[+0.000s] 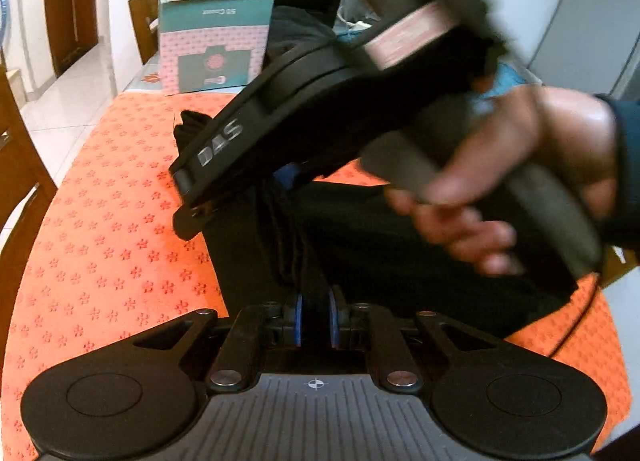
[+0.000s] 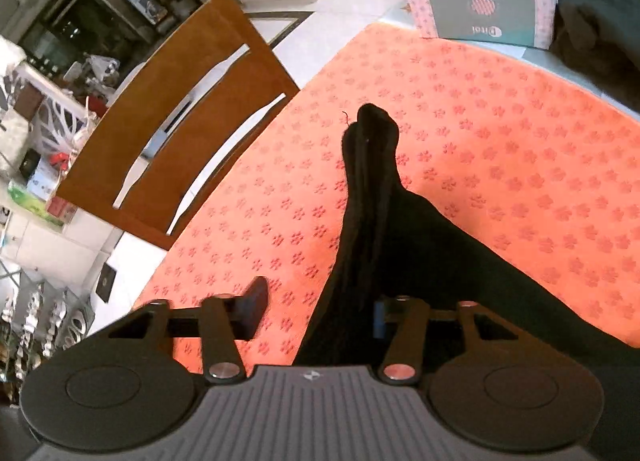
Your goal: Fold clothes
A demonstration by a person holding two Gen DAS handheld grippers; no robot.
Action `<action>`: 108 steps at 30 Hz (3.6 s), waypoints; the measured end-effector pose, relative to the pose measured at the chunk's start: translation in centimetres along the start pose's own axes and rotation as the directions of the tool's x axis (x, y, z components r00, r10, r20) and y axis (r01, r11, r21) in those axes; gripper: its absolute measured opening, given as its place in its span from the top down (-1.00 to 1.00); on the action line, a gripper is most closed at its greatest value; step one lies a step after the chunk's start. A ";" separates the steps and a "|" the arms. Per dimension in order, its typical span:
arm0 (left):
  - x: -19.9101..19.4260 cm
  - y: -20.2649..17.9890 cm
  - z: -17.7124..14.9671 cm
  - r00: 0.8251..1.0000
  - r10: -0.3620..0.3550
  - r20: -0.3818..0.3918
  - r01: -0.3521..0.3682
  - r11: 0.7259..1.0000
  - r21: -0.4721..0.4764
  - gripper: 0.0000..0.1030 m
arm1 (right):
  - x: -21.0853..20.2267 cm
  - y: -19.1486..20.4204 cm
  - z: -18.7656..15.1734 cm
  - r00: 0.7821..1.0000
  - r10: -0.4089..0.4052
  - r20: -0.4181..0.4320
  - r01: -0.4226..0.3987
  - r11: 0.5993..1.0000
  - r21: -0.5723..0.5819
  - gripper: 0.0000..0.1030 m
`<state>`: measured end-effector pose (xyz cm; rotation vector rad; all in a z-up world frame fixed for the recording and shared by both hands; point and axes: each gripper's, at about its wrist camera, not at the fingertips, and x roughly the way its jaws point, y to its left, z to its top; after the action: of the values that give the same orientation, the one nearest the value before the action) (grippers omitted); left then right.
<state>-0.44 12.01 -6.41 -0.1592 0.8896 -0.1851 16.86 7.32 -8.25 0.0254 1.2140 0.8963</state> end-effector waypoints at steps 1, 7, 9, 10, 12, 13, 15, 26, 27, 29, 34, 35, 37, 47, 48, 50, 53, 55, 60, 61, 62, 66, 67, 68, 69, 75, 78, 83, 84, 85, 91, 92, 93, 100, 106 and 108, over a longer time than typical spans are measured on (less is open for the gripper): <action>-0.1 0.0 0.0 1.000 -0.010 0.000 0.010 1.000 0.001 0.70 | 0.2 -0.2 0.1 1.000 -0.002 0.009 0.002 1.000 0.004 0.64; -1.9 0.0 1.1 0.992 -0.124 0.033 0.125 0.992 -0.010 0.71 | -4.2 -1.4 -0.7 0.991 0.051 0.127 -0.055 0.998 0.020 0.82; -2.7 -0.8 1.9 0.983 -0.175 0.054 0.175 0.985 0.011 0.71 | -6.8 -2.2 -1.3 0.982 0.055 0.180 -0.064 0.997 0.041 0.82; -3.1 -1.3 2.3 0.978 -0.201 0.065 0.199 0.980 0.026 0.71 | -7.8 -2.5 -1.6 0.978 0.055 0.201 -0.068 0.996 0.055 0.82; -3.4 -2.7 2.9 0.965 -0.254 0.062 0.249 0.966 0.068 0.71 | -10.2 -3.6 -2.9 0.969 0.050 0.241 -0.074 0.993 0.092 0.82; -3.5 -3.5 3.2 0.958 -0.280 0.059 0.274 0.958 0.090 0.71 | -11.3 -4.2 -3.6 0.964 0.047 0.261 -0.078 0.991 0.111 0.82; -3.1 -4.7 3.7 0.949 -0.315 0.028 0.309 0.942 0.132 0.71 | -13.1 -5.4 -5.3 0.957 0.029 0.288 -0.076 0.985 0.155 0.82; 2.3 -10.5 5.0 0.908 -0.349 -0.232 0.409 0.860 0.306 0.66 | -13.9 -12.1 -12.5 0.951 -0.069 0.302 -0.050 0.928 0.369 0.79; 3.1 -10.4 5.2 0.899 -0.355 -0.257 0.423 0.857 0.296 0.57 | -13.4 -12.4 -12.8 0.951 -0.078 0.298 -0.043 0.924 0.381 0.75; 4.6 -10.4 5.1 0.882 -0.357 -0.309 0.442 0.854 0.274 0.54 | -12.6 -13.1 -13.3 0.952 -0.096 0.291 -0.031 0.915 0.403 0.63; 4.9 -9.9 4.3 0.876 -0.339 -0.344 0.442 0.850 0.286 0.34 | -12.8 -15.8 -14.3 0.929 -0.072 0.363 -0.125 0.863 0.489 0.12; 4.7 -9.6 4.3 0.876 -0.343 -0.340 0.443 0.851 0.283 0.31 | -13.0 -16.4 -14.4 0.922 -0.061 0.383 -0.153 0.851 0.503 0.09; 4.4 -8.9 4.3 0.883 -0.334 -0.330 0.426 0.865 0.264 0.29 | -12.8 -17.6 -14.2 0.918 -0.039 0.394 -0.195 0.822 0.536 0.06; 3.8 -7.7 5.7 0.911 -0.304 -0.277 0.366 0.907 0.208 0.29 | -10.5 -19.6 -13.0 0.947 -0.008 0.321 -0.211 0.738 0.641 0.18; 3.9 -7.8 5.5 0.911 -0.299 -0.282 0.363 0.907 0.211 0.29 | -10.7 -19.6 -13.1 0.946 -0.007 0.324 -0.216 0.734 0.644 0.18; 4.3 -8.0 5.0 0.911 -0.288 -0.296 0.359 0.907 0.220 0.29 | -11.1 -19.9 -13.5 0.945 -0.018 0.326 -0.217 0.713 0.666 0.14; 5.6 -8.2 4.4 0.910 -0.262 -0.322 0.344 0.910 0.232 0.29 | -11.3 -20.5 -14.2 0.950 -0.052 0.309 -0.194 0.677 0.710 -0.01; 6.6 -8.1 4.0 0.907 -0.249 -0.341 0.337 0.914 0.227 0.30 | -10.9 -20.8 -14.4 0.953 -0.052 0.300 -0.192 0.659 0.727 -0.02; 7.2 -7.7 3.4 0.900 -0.250 -0.358 0.338 0.918 0.209 0.30 | -9.8 -20.6 -13.6 0.954 -0.036 0.299 -0.202 0.659 0.725 0.08; 7.2 -7.6 3.4 0.899 -0.252 -0.358 0.339 0.918 0.205 0.30 | -9.8 -20.5 -13.5 0.953 -0.031 0.303 -0.208 0.661 0.721 0.39; 7.2 -7.5 3.4 0.899 -0.255 -0.357 0.340 0.919 0.200 0.30 | -9.7 -20.4 -13.3 0.951 -0.026 0.307 -0.214 0.663 0.717 0.53; 7.2 -7.3 3.3 0.898 -0.261 -0.355 0.341 0.922 0.184 0.31 | -11.2 -19.2 -12.6 0.938 -0.025 0.346 -0.223 0.722 0.655 0.67; 7.1 -7.3 3.3 0.897 -0.262 -0.355 0.341 0.922 0.181 0.31 | -11.7 -18.7 -12.2 0.935 -0.030 0.354 -0.214 0.749 0.627 0.67; 7.1 -7.2 3.3 0.897 -0.263 -0.355 0.342 0.923 0.178 0.31 | -12.2 -18.2 -11.9 0.929 -0.033 0.369 -0.206 0.781 0.590 0.67; 7.1 -7.3 3.2 0.896 -0.263 -0.356 0.342 0.922 0.179 0.31 | -12.7 -17.7 -11.6 0.923 -0.037 0.384 -0.197 0.810 0.552 0.67; 7.4 -7.6 3.3 0.888 -0.275 -0.370 0.360 0.914 0.185 0.29 | -10.9 -16.8 -10.6 0.938 -0.170 0.301 0.034 0.912 0.409 0.58; 7.5 -7.9 3.2 0.881 -0.291 -0.375 0.376 0.909 0.179 0.27 | -10.3 -16.4 -10.9 0.939 -0.217 0.266 0.121 0.935 0.334 0.48; 7.0 -8.4 3.3 0.876 -0.312 -0.367 0.395 0.901 0.178 0.20 | -12.6 -14.4 -10.9 0.910 -0.299 0.288 0.233 0.942 0.242 0.33; 6.8 -8.4 3.3 0.877 -0.316 -0.363 0.398 0.900 0.177 0.20 | -13.2 -14.0 -10.9 0.901 -0.317 0.297 0.257 0.940 0.225 0.29; 6.6 -8.5 3.4 0.877 -0.320 -0.359 0.401 0.899 0.177 0.20 | -13.9 -13.5 -11.0 0.892 -0.330 0.307 0.273 0.938 0.214 0.26; 4.7 -6.7 4.2 0.894 -0.326 -0.306 0.377 0.918 0.125 0.11 | -16.3 -10.7 -12.9 0.905 -0.271 0.327 0.217 0.957 0.192 0.26; 4.2 -6.1 4.4 0.900 -0.324 -0.291 0.367 0.924 0.107 0.11 | -16.3 -10.3 -13.4 0.910 -0.261 0.323 0.208 0.959 0.191 0.26; 3.8 -5.3 4.6 0.906 -0.321 -0.276 0.356 0.930 0.090 0.11 | -16.3 -9.8 -13.9 0.914 -0.251 0.319 0.198 0.962 0.191 0.26; 2.7 -0.1 5.3 0.950 -0.222 -0.219 0.237 0.970 0.045 0.11 | -13.6 -6.5 -17.3 0.940 -0.221 0.259 0.177 0.967 0.182 0.26; 4.6 3.2 7.6 0.962 -0.174 -0.212 0.185 0.982 0.034 0.11 | -10.3 -4.0 -19.0 0.921 -0.331 0.203 0.316 0.943 0.104 0.27; 5.8 3.7 8.2 0.960 -0.178 -0.217 0.188 0.982 0.022 0.11 | -9.5 -4.5 -19.8 0.915 -0.360 0.183 0.339 0.930 0.140 0.29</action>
<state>9.92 14.84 -6.47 -0.1846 1.0856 -0.3996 2.83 -9.96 -10.58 -0.0148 1.0280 0.5008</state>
